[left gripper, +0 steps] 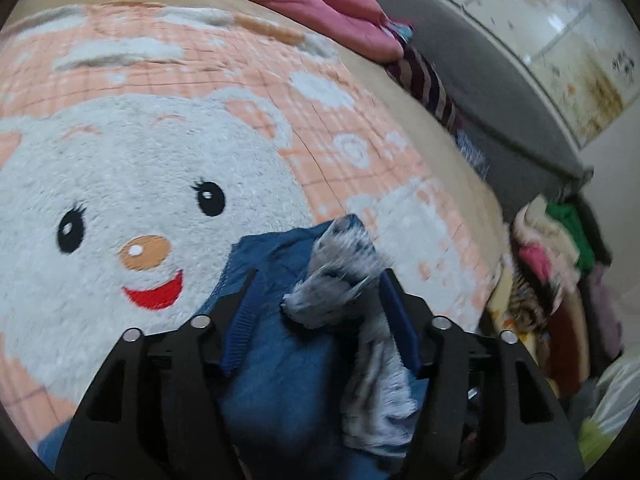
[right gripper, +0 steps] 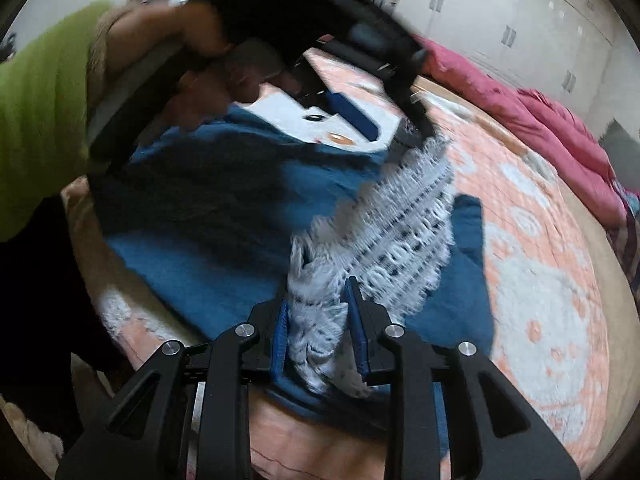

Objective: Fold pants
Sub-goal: 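Lift the lace hem with both grippers and fold it over the pants, then lay the folded lace hem flat on the pants and open both grippers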

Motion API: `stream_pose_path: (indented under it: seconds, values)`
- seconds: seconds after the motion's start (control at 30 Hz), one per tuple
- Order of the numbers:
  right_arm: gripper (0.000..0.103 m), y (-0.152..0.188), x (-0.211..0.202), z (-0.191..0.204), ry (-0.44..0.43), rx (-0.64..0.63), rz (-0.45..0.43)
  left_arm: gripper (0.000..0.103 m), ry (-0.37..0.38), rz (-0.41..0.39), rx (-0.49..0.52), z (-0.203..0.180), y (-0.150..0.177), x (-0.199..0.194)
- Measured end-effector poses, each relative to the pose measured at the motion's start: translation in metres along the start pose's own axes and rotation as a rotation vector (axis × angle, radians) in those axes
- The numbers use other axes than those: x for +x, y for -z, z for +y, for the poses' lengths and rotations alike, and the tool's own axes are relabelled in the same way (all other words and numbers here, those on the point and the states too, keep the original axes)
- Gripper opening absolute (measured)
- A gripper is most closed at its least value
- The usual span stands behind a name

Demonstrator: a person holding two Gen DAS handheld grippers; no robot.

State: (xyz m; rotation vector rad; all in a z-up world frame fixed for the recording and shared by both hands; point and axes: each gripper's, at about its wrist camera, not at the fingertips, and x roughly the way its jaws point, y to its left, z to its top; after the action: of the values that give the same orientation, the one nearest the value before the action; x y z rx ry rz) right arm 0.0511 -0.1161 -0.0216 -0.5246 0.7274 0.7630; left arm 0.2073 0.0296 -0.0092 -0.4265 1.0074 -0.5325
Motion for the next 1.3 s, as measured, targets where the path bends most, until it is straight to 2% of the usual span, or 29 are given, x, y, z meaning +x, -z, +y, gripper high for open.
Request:
stream_pose_path:
  seconds: [0.13, 0.23, 0.27, 0.37, 0.53, 0.67, 0.77, 0.83, 0.87, 0.9, 0.97, 1.03, 1.1, 1.13, 1.2, 1.3]
  values:
    - [0.026, -0.004, 0.000, 0.011, -0.049, -0.041, -0.005, 0.064, 0.053, 0.028, -0.066, 0.005, 0.010, -0.003]
    - [0.026, -0.005, -0.010, 0.005, -0.035, -0.042, -0.041, 0.064, 0.011, 0.069, -0.071, 0.005, 0.015, 0.009]
    - [0.029, -0.003, -0.015, 0.002, -0.033, -0.034, -0.058, 0.064, 0.018, 0.080, -0.081, 0.005, 0.016, 0.013]
    - [0.052, 0.006, -0.030, -0.014, 0.007, 0.003, -0.091, 0.064, 0.043, 0.092, -0.093, 0.005, 0.019, 0.022]
    - [0.055, 0.015, -0.040, -0.020, 0.028, 0.017, -0.110, 0.061, 0.052, 0.071, -0.123, 0.005, 0.016, 0.026]
    - [0.063, 0.015, -0.033, 0.006, 0.035, -0.030, -0.092, 0.058, 0.058, 0.062, -0.134, 0.005, 0.013, 0.025]
    - [0.064, 0.014, -0.023, 0.020, 0.049, -0.084, -0.063, 0.052, 0.053, 0.074, -0.145, 0.005, 0.013, 0.027]
    - [0.062, 0.016, -0.016, 0.025, 0.080, -0.107, -0.034, 0.037, 0.040, 0.086, -0.150, 0.007, 0.014, 0.030]
    - [0.045, 0.016, -0.010, 0.023, 0.078, -0.100, -0.003, 0.028, 0.044, 0.091, -0.159, 0.009, 0.013, 0.031]
    - [0.028, 0.017, -0.005, 0.020, 0.039, -0.070, 0.022, 0.023, 0.054, 0.096, -0.174, 0.011, 0.013, 0.033]
    - [0.020, 0.014, -0.009, 0.017, 0.013, -0.037, 0.010, 0.018, 0.059, 0.097, -0.177, 0.011, 0.012, 0.033]
    - [0.019, 0.009, -0.020, 0.014, -0.015, 0.004, -0.051, 0.017, 0.063, 0.068, -0.150, 0.005, 0.009, 0.024]
    - [0.019, 0.002, -0.027, 0.017, -0.047, 0.004, -0.093, 0.017, 0.101, -0.003, -0.098, -0.004, 0.004, 0.006]
    - [0.019, 0.000, -0.024, 0.020, -0.045, -0.013, -0.084, 0.017, 0.105, -0.022, -0.086, -0.005, 0.003, 0.001]
    - [0.019, 0.003, -0.012, 0.028, -0.065, -0.034, -0.013, 0.017, 0.073, -0.023, -0.065, -0.003, 0.005, -0.001]
    - [0.021, 0.004, -0.003, 0.039, -0.078, -0.069, 0.025, 0.017, -0.035, 0.039, -0.123, 0.020, 0.014, 0.014]
